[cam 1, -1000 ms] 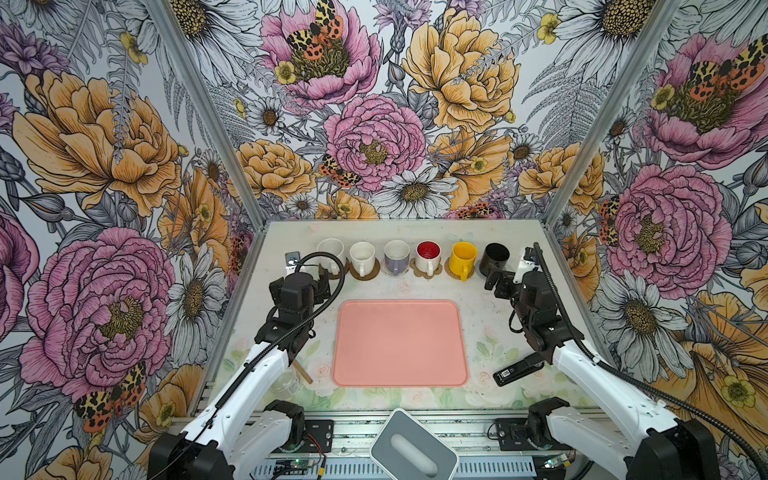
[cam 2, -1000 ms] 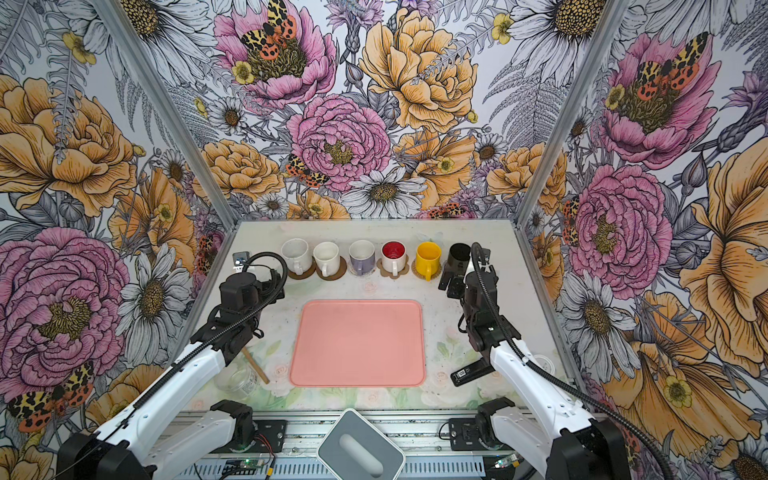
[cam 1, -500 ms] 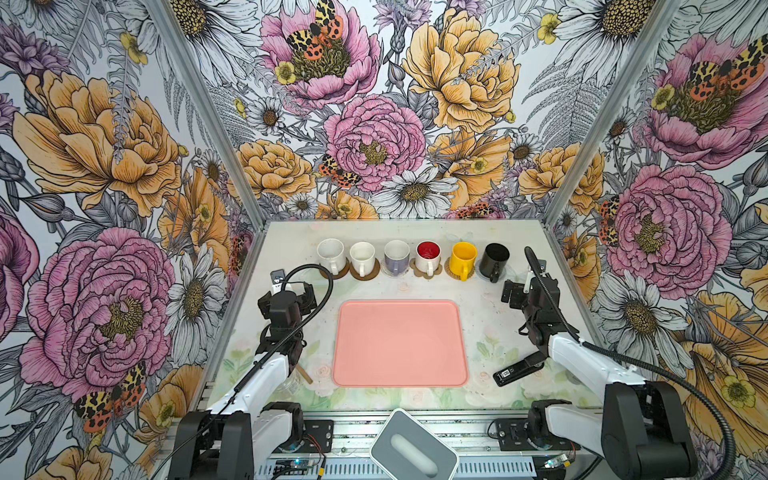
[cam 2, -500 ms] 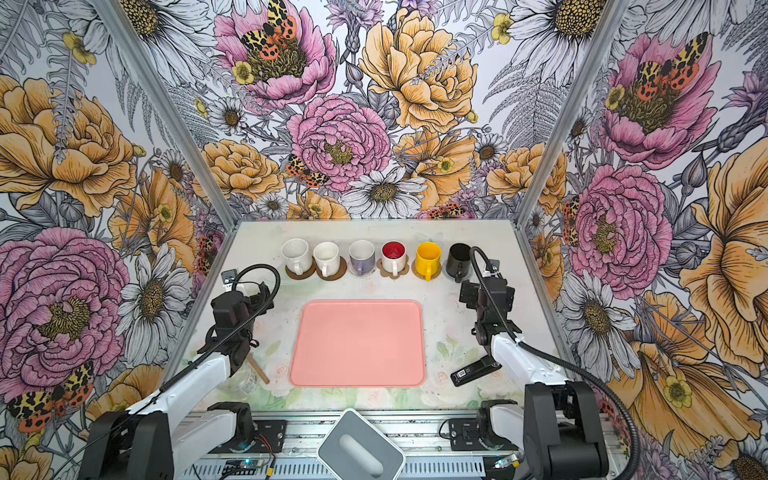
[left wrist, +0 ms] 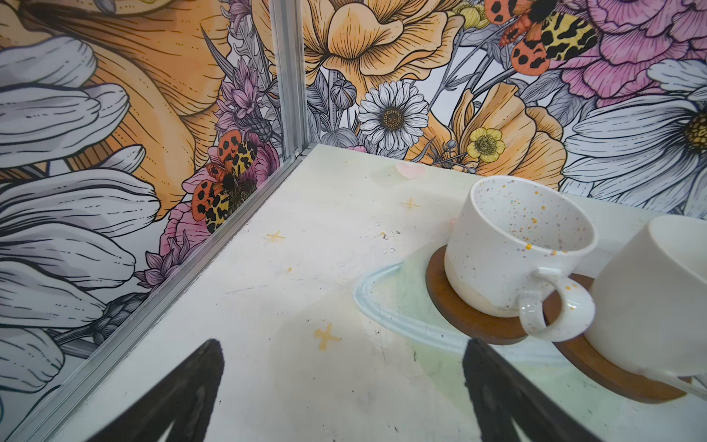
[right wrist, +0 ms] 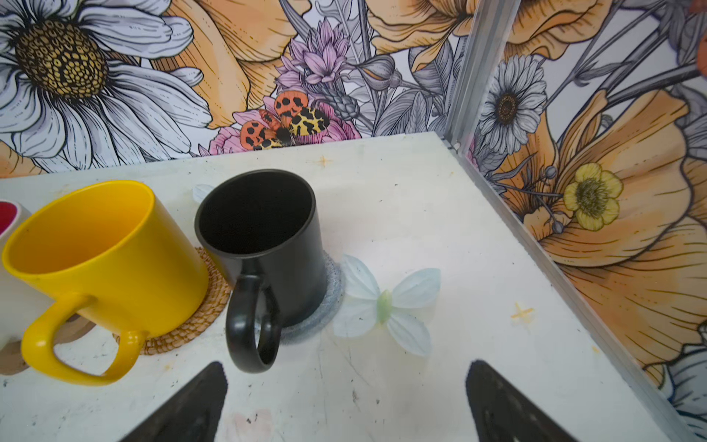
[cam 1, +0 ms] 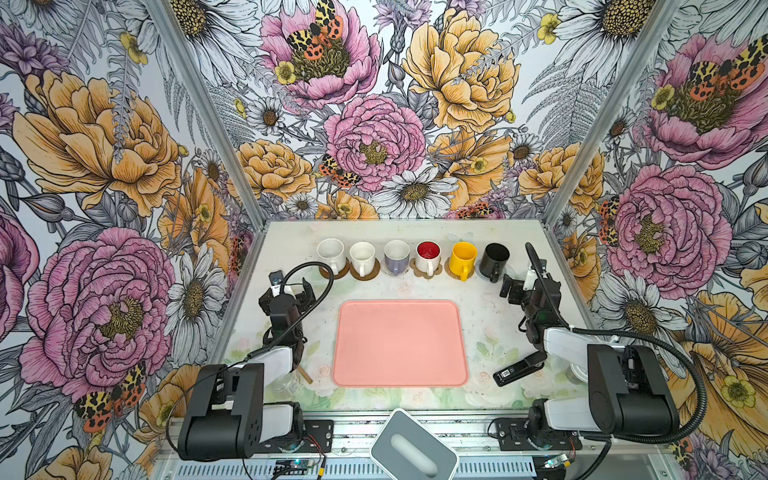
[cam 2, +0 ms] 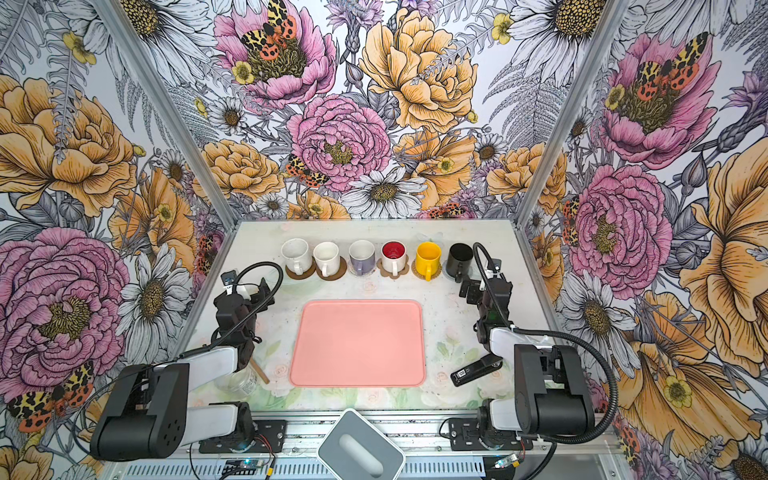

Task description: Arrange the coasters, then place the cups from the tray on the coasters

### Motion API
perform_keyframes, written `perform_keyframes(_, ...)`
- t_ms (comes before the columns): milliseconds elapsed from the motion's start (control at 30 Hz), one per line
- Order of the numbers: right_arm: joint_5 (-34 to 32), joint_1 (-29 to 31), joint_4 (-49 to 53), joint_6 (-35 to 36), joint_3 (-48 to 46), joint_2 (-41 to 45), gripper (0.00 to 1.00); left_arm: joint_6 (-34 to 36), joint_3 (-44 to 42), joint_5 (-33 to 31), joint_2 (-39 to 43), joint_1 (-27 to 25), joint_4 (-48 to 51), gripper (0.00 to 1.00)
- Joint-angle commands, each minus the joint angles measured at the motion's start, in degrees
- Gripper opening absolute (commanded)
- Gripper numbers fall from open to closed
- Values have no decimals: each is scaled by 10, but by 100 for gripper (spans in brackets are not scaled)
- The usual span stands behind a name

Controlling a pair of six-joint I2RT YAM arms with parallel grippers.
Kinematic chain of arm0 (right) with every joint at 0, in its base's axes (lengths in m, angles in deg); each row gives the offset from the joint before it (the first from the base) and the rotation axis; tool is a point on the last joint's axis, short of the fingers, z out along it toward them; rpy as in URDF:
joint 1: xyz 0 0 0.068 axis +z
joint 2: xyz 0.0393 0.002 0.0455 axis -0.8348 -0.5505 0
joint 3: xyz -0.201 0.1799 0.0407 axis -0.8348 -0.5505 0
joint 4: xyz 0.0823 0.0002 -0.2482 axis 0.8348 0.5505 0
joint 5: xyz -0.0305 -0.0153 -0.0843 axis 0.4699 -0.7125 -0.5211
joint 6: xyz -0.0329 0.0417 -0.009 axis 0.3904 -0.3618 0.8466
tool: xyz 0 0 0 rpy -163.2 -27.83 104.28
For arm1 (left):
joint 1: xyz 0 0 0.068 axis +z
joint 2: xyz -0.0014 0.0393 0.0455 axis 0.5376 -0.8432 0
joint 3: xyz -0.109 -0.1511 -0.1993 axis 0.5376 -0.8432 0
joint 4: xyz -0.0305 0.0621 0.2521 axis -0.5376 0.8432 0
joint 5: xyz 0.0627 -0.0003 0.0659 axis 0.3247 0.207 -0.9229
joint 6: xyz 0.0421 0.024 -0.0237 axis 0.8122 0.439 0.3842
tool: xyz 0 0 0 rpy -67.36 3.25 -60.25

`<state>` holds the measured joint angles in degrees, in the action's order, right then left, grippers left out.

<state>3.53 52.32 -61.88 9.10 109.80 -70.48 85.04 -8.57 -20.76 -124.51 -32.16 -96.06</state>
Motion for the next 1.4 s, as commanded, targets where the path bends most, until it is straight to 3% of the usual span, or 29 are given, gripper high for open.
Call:
perform_keyframes(0,12,-11,-113,-12,-33,-22,99,0,-19,35,-43,7,-132,99)
perform_keyframes(33,17,-13,-156,-13,-46,-37,99,3,-24,41,-62,6,-168,99)
perform_keyframes(133,52,-13,-157,-1,-46,-42,99,11,-36,71,-114,6,-241,99)
perform_keyframes(233,65,-13,-170,5,-44,-57,99,18,-28,94,-141,6,-252,99)
perform_keyframes(400,82,-9,-207,13,-46,-93,100,28,0,119,-139,5,-196,99)
perform_keyframes(500,77,-6,-189,16,-39,-91,99,24,44,95,-132,3,-98,99)
perform_keyframes(1367,78,-5,-192,18,-40,-92,100,28,45,99,-134,2,-101,99)
